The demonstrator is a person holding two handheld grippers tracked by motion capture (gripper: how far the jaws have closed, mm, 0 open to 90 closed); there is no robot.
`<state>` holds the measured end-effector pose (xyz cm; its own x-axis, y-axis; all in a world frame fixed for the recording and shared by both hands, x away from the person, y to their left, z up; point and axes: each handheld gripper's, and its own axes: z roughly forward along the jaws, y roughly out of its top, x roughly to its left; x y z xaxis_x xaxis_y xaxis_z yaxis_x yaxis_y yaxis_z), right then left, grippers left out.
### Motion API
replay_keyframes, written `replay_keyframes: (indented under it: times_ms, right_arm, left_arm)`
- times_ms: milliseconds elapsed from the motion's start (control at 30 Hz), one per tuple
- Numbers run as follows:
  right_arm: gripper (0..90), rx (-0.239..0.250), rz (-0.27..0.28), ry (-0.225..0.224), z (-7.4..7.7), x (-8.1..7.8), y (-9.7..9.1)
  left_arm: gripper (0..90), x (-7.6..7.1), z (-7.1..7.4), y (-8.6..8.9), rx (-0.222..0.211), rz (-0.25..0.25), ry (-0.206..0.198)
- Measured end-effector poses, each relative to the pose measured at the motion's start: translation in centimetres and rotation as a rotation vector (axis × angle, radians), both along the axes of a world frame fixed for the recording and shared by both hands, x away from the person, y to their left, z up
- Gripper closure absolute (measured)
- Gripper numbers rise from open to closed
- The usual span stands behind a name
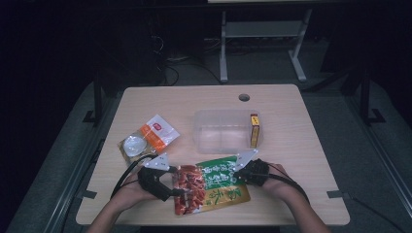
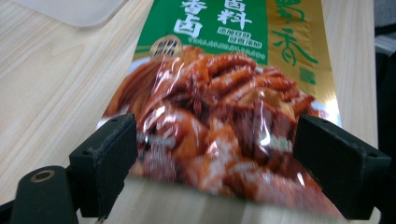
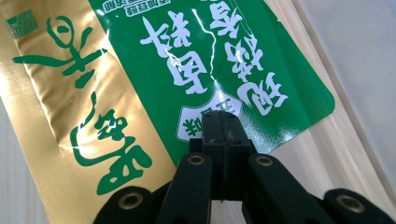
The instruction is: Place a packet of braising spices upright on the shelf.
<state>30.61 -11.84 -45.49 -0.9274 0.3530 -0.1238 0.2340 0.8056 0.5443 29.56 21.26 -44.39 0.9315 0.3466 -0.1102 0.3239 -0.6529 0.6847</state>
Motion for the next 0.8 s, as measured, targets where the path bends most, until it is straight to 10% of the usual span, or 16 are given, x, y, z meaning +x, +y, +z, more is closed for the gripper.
replay_keyframes:
  times_ms: [233,500,800]
  right_arm:
    - [90.0,-0.001,0.013,-0.003,0.0,0.0,1.3]
    - [50.9,0.107,-0.112,0.023,1.2,0.0,-0.5]
    - [35.1,0.176,-0.198,0.030,1.1,-1.5,-4.1]
  left_arm:
    - [13.7,1.2,0.4,-0.4,-0.001,-0.003,-0.027]
    - [14.1,3.0,0.3,-1.6,0.007,-0.058,-0.017]
    - [13.8,4.2,-1.1,-3.7,0.072,-0.092,0.000]
